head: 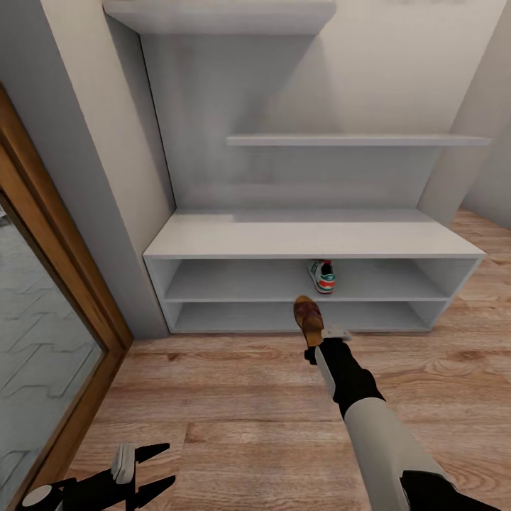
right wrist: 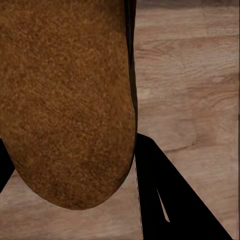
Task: Pick up the two gym shoes and the two sandals from the corridor floor and place them onto the hallstand (shoe rack) in the corridor, making sure they are on the rack and not on the floor. Arrange them so the two gym shoes are next to each other and the two sandals are next to each other.
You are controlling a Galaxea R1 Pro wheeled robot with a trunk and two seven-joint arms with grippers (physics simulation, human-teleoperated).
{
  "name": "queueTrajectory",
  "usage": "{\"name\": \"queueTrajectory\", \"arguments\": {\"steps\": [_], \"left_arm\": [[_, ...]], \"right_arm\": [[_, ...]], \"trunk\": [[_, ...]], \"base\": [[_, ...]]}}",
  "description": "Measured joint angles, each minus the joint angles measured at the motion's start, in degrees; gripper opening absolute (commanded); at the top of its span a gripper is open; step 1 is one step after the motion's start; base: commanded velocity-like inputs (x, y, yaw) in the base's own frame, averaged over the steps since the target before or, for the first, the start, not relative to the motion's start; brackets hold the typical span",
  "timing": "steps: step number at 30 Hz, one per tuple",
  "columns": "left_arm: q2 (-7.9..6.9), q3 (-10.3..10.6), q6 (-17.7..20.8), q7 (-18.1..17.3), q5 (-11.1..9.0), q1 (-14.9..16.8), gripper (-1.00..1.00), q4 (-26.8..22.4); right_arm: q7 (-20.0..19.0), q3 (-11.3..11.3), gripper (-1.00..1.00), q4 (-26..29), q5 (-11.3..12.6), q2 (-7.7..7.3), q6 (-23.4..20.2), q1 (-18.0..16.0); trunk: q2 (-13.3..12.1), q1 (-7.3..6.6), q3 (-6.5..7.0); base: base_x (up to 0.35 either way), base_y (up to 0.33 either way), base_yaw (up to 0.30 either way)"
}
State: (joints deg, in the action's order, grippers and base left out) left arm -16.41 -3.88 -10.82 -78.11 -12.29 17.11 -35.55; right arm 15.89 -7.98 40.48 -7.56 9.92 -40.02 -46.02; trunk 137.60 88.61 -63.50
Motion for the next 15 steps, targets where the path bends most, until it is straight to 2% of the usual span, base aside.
{"name": "queueTrajectory", "arguments": {"steps": [9,15], "left_arm": [[0.01,0.0,0.0,0.0,0.0,0.0,1.0,0.0],[0.0,-0.1,0.1,-0.1,-0.1,0.0,1.0,0.0]], "right_arm": [[0.0,0.0,-1.0,-0.3,0.0,0.0,0.0,0.0],[0.0,0.0,-1.0,-0.4,0.0,0.0,0.0,0.0]], "trunk": [[0.0,0.0,0.0],[0.0,-0.02,0.0]], "base": [[0.003,0.0,0.0],[0.128,0.0,0.0]]}}
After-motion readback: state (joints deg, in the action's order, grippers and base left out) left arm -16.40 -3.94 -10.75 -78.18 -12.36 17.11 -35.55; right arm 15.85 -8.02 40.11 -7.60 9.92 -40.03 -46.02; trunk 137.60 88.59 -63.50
